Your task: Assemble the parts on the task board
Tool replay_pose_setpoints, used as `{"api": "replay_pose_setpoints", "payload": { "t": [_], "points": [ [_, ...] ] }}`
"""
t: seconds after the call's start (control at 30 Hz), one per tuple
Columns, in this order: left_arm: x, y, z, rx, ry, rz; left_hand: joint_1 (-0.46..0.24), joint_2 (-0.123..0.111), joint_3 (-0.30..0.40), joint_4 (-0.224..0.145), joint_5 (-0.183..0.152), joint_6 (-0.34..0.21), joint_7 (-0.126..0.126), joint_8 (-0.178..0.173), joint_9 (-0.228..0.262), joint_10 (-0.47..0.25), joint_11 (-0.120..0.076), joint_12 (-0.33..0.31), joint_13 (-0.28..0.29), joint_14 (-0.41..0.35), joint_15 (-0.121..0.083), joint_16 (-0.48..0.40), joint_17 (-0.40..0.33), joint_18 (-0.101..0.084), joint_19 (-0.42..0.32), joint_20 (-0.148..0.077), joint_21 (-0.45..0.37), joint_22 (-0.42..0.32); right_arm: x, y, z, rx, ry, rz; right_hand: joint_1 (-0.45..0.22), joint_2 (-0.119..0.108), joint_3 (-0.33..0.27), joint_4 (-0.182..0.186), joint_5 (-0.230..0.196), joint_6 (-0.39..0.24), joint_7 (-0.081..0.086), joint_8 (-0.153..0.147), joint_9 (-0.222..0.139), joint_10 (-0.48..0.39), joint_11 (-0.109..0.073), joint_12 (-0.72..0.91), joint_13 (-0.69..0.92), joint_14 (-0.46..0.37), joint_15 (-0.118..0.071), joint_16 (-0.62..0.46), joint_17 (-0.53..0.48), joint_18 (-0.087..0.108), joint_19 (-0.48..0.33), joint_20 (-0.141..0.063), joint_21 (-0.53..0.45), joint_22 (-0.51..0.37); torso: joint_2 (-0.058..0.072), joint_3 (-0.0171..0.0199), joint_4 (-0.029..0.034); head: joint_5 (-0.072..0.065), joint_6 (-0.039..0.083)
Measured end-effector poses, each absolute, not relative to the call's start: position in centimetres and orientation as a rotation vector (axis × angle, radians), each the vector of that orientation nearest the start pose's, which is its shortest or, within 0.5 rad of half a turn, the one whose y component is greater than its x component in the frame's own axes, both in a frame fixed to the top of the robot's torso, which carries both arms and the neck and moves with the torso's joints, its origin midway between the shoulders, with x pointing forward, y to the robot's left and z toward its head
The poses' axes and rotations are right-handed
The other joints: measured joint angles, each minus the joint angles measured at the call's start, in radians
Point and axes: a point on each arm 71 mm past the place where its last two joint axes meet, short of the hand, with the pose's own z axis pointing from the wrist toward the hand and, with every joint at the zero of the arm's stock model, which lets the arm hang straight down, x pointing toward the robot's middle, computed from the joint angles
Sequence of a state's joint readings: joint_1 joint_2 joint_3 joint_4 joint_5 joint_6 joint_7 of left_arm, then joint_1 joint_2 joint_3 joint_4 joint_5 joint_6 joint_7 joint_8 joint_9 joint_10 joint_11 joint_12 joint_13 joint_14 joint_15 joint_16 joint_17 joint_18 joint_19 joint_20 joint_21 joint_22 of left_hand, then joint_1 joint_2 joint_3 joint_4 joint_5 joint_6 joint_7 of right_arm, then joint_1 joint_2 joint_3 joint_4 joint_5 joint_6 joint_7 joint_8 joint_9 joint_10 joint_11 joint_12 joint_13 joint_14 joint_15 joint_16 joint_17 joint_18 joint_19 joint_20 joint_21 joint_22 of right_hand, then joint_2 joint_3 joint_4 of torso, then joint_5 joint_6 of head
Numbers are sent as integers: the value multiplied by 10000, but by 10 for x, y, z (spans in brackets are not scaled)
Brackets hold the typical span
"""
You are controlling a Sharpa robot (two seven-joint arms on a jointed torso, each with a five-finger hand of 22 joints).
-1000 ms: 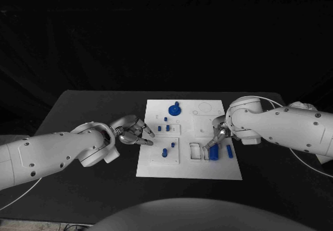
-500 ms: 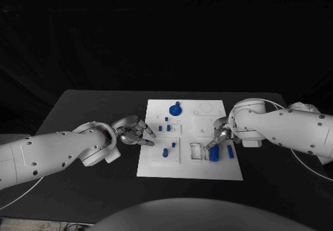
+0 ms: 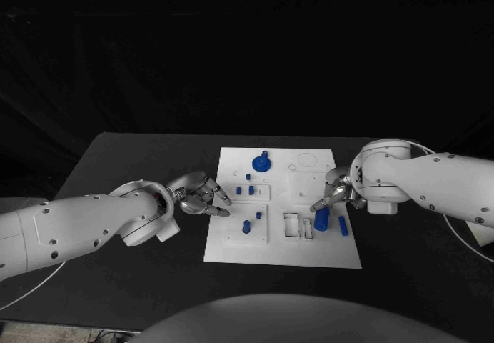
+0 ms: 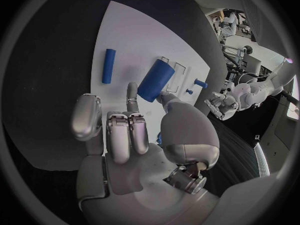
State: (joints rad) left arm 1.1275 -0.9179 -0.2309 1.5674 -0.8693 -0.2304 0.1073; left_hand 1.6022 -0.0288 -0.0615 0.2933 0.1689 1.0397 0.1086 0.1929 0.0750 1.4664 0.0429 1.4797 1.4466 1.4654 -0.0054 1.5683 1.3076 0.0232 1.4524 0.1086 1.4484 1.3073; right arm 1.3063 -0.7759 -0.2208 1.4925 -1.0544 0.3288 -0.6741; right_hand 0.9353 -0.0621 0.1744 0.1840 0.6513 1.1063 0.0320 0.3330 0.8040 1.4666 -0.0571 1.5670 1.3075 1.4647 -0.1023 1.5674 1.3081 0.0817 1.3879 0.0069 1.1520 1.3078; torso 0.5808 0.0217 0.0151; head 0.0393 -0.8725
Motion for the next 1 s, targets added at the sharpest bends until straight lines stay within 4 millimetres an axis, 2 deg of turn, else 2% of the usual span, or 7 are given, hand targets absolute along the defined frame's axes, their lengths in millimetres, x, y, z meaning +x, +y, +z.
{"api": "replay_pose_setpoints", "payload": {
  "t": [0.17,0.5,0.53,0.63,1.0],
  "points": [
    [421,222,-283,-3165,20463,-10183,0,0,0,0,52,0,0,0,-9,-1,1,0,8,0,0,0,0,0,0,0,0,0,465,-204,-241,57,25574,1377,-1,-1,0,0,1,-32,6,0,62,0,1,0,0,0,0,0,-1,28,0,0,-40,-1,-2,0,0,4,0],
    [422,221,-284,-3150,20515,-10182,41,40,0,0,149,0,0,0,-9,21,-21,21,-21,0,0,0,-1,0,0,0,0,0,462,-187,-239,141,25582,1978,-40,-40,29,21,-53,-410,-3,-93,213,-1,1,0,-1,0,1,0,-2,28,-94,19,-274,-2,2,0,2,13,0],
    [422,221,-284,-3147,20521,-10186,41,40,0,0,149,0,0,0,-8,21,-21,24,-21,0,0,0,-1,0,0,0,0,0,462,-185,-239,145,25578,2019,-40,-40,77,-24,-132,-578,-85,-145,218,0,-1,0,-1,0,1,0,-3,28,-95,20,-319,-2,2,0,1,17,0],
    [422,220,-284,-3139,20542,-10196,52,50,0,0,149,0,0,8,-14,21,-21,38,-21,0,0,0,-1,0,0,0,0,0,462,-178,-240,132,25580,2154,-44,-44,184,-132,-355,-716,-131,-221,261,1,-2,0,-1,0,0,0,-2,28,-137,61,-403,-2,2,0,2,21,0],
    [421,220,-285,-3125,20609,-10211,52,50,0,0,191,0,0,38,-17,19,-20,39,-22,0,0,0,-1,0,0,0,0,0,459,-160,-250,115,25686,2500,-103,-105,401,-349,-402,-829,-88,-299,309,-36,35,0,-1,-1,1,0,-4,27,-237,93,-553,-3,2,2,2,58,0]
  ]
}}
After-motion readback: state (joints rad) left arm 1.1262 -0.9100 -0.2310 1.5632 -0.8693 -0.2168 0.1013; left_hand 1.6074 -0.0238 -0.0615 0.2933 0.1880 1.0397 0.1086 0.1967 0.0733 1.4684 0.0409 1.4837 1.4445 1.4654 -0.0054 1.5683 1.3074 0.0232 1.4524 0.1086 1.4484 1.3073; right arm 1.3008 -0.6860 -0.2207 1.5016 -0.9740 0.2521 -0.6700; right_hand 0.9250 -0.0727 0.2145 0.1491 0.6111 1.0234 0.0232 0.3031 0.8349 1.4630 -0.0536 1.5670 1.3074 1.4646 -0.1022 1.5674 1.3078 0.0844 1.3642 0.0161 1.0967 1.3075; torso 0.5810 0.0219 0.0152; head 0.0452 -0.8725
